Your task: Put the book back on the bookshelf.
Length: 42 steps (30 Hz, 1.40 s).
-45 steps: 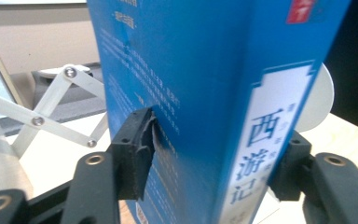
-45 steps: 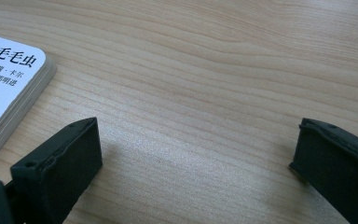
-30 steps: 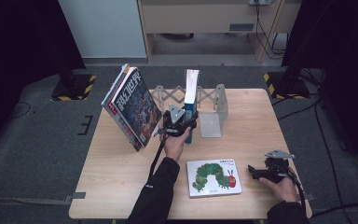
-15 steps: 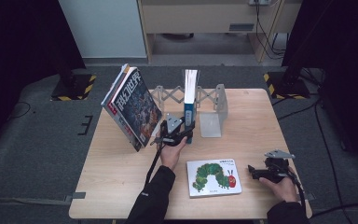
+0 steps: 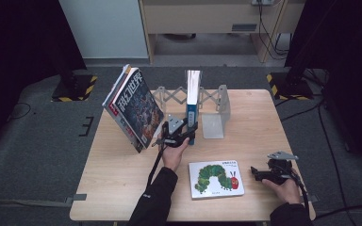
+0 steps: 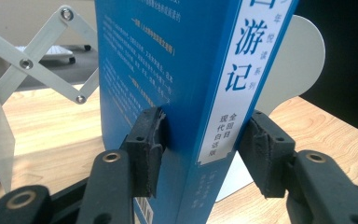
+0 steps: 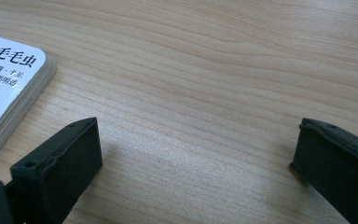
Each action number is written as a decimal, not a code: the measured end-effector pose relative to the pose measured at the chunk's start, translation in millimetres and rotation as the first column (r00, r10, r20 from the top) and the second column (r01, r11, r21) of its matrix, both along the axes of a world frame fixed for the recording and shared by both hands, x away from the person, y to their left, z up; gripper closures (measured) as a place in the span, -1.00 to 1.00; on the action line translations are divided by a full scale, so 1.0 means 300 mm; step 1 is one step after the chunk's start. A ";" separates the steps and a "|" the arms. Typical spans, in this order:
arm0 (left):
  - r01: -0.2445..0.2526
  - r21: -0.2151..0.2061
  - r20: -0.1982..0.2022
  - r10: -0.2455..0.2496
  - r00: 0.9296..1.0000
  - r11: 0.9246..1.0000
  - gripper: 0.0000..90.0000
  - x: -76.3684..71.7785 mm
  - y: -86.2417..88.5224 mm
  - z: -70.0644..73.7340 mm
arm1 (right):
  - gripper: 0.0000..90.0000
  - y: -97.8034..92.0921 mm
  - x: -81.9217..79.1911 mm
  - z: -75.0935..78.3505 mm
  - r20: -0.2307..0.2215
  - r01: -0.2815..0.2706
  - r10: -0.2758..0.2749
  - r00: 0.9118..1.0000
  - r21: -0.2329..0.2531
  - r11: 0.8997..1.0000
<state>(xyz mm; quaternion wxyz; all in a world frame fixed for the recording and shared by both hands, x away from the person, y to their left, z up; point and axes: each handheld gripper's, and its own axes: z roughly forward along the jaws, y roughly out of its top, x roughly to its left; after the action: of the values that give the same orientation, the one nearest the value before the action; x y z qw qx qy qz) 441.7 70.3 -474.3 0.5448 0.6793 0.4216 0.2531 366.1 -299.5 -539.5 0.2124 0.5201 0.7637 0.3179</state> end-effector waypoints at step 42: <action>0.008 -0.018 -0.063 -0.010 0.998 1.000 0.04 -0.015 -0.014 -0.073 | -0.97 0.000 0.000 0.000 0.000 -0.002 0.002 1.000 0.000 1.000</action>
<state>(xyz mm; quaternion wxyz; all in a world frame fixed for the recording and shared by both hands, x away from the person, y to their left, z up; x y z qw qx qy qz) 437.3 66.2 -496.1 0.5384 0.6839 0.4379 0.2252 366.0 -299.4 -539.5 0.2121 0.5195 0.7642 0.3180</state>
